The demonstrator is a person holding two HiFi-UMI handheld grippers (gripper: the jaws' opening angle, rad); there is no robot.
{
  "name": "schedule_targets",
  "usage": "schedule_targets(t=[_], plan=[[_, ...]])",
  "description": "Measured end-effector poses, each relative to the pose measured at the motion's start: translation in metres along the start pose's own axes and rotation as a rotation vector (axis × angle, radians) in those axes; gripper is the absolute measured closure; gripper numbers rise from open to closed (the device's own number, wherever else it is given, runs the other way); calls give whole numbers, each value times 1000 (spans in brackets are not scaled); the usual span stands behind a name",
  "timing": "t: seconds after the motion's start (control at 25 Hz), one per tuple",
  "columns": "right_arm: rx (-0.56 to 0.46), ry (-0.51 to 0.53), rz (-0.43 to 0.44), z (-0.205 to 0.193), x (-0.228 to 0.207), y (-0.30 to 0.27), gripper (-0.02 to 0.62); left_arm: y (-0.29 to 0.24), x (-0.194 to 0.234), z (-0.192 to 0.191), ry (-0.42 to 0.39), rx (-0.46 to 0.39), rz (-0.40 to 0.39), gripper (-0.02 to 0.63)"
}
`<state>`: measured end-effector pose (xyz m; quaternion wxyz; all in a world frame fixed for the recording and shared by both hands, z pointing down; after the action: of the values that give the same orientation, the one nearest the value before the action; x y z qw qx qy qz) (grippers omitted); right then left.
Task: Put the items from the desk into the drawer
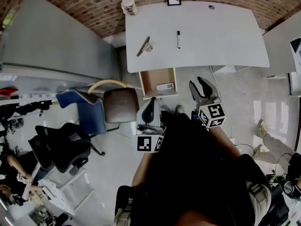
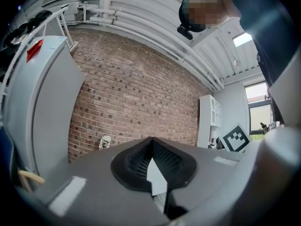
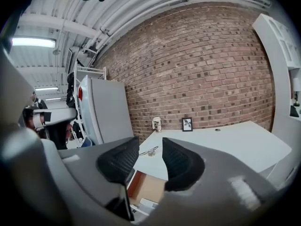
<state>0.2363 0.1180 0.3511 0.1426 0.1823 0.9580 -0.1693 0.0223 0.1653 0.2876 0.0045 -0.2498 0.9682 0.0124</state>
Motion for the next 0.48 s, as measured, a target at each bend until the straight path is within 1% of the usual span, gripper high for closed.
schedule_targets(t=[0.2, 0.48], plan=[[-3, -29, -32, 12, -24, -25, 442, -28, 2, -1, 2, -14, -18, 597], [5, -27, -55, 34, -51, -84, 440, -81, 28, -6, 3, -23, -46, 597]])
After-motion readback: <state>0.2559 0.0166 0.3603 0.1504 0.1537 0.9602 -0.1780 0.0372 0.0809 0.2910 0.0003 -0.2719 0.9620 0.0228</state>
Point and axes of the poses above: the fingertips, and each gripper's own axes: y backward along the fingers, x to its left, z out of its top, the point moved 5 cm from there along y, backward along the fingers, and after that the axes turned 11 degrees about -y, right-handed, at the moved point
